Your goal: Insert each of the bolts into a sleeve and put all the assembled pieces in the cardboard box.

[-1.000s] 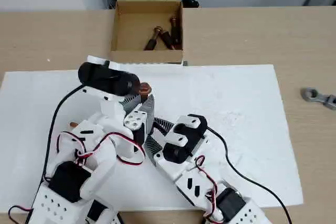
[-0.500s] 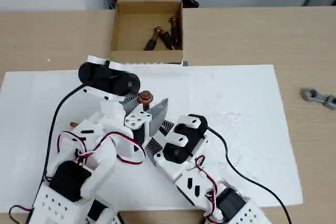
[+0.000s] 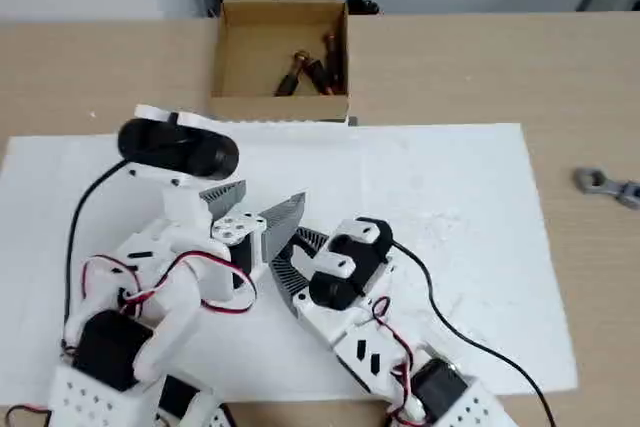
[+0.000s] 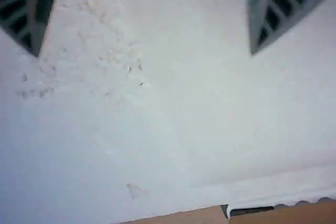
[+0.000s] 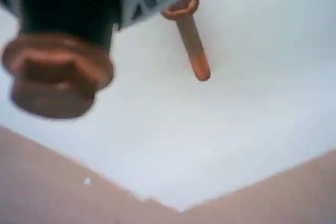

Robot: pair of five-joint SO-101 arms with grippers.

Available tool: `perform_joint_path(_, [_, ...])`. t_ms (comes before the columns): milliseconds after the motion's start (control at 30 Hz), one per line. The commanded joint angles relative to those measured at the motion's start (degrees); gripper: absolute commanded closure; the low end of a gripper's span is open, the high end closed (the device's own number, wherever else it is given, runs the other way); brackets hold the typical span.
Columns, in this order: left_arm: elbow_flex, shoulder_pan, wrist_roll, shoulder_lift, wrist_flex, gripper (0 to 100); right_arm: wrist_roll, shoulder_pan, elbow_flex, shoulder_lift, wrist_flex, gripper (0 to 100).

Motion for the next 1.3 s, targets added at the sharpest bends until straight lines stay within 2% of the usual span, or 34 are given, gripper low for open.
perform_joint_path(0, [-3.21,-0.53,-0.62,-0.79,0.44,76,0.44,2.15,-0.35,-0.13,-0.04,99.6])
perform_joint_path(133, [-3.12,-4.31,-1.49,-0.88,-0.09,82,0.44,5.14,-4.04,0.31,2.07,99.6])
perform_joint_path(267, [-2.95,-13.27,-2.02,-0.53,-0.44,95,0.35,8.31,-10.46,3.47,7.52,99.6])
perform_joint_path(333, [-2.33,-16.97,-5.19,-0.62,-0.44,100,0.26,10.77,-13.8,7.25,8.4,99.6])
perform_joint_path(500, [4.44,-21.01,-10.11,-0.88,-0.53,99,0.09,12.53,-24.88,22.11,8.4,99.7])
perform_joint_path(733, [16.66,-24.35,-23.91,-0.97,-3.08,99,-0.09,13.93,-46.95,46.99,8.22,99.7])
perform_joint_path(1033, [17.27,-37.27,-18.02,-0.97,-3.6,99,0.26,18.07,-74.2,75.56,5.49,99.7])
perform_joint_path(1267, [17.19,-38.15,-18.02,-0.97,-3.52,99,-0.18,19.65,-94.15,98.51,2.24,99.6])
